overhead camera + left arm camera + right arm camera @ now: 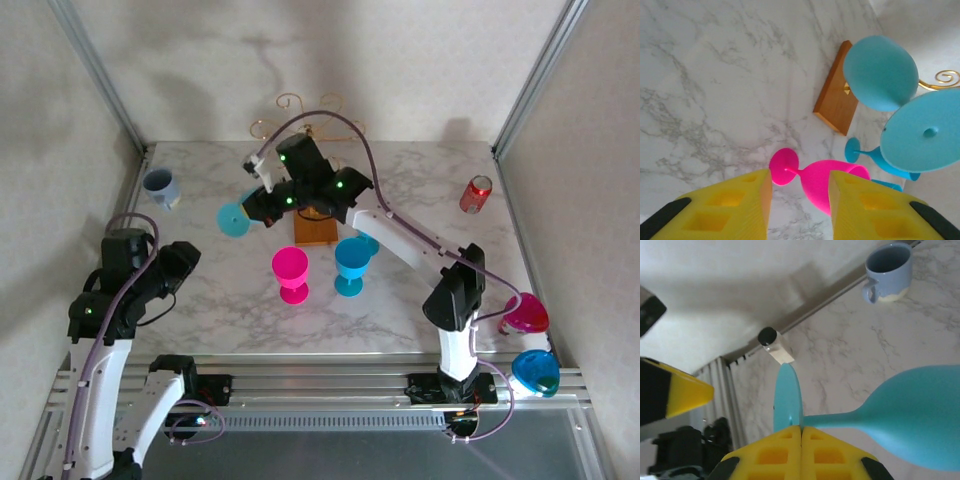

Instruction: Take the wine glass off the wine glass rack

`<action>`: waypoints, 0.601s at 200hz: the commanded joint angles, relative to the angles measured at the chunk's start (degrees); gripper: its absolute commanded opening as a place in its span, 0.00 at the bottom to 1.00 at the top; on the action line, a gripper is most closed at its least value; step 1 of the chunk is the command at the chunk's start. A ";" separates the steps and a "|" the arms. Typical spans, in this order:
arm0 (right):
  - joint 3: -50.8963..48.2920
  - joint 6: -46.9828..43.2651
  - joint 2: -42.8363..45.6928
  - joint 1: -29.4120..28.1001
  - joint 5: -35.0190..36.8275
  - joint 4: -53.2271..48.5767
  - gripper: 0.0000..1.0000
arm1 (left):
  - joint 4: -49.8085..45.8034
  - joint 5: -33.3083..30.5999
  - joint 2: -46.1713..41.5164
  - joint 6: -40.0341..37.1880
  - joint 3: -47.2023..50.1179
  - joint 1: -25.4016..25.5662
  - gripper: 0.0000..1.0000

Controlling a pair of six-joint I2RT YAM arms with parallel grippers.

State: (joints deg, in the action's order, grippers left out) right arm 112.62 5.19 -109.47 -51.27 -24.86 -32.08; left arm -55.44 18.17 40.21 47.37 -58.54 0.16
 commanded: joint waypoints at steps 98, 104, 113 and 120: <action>-21.86 -26.73 12.18 -10.39 25.21 23.66 0.00 | 5.59 8.86 1.30 0.37 4.07 -4.60 0.41; -22.75 -28.19 12.18 -11.06 26.48 24.84 0.00 | 5.85 9.18 1.56 0.46 3.92 -4.73 0.42; -23.97 -29.92 11.96 -11.97 28.09 26.44 0.00 | 6.24 9.38 1.85 0.44 3.71 -4.87 0.42; -25.01 -31.16 11.98 -12.52 29.01 27.54 0.00 | 6.52 9.54 2.05 0.46 3.55 -4.98 0.42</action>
State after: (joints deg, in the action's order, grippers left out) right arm 90.56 -17.96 -98.67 -61.30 -2.55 -11.75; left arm -51.48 25.12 42.00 47.31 -54.50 -4.03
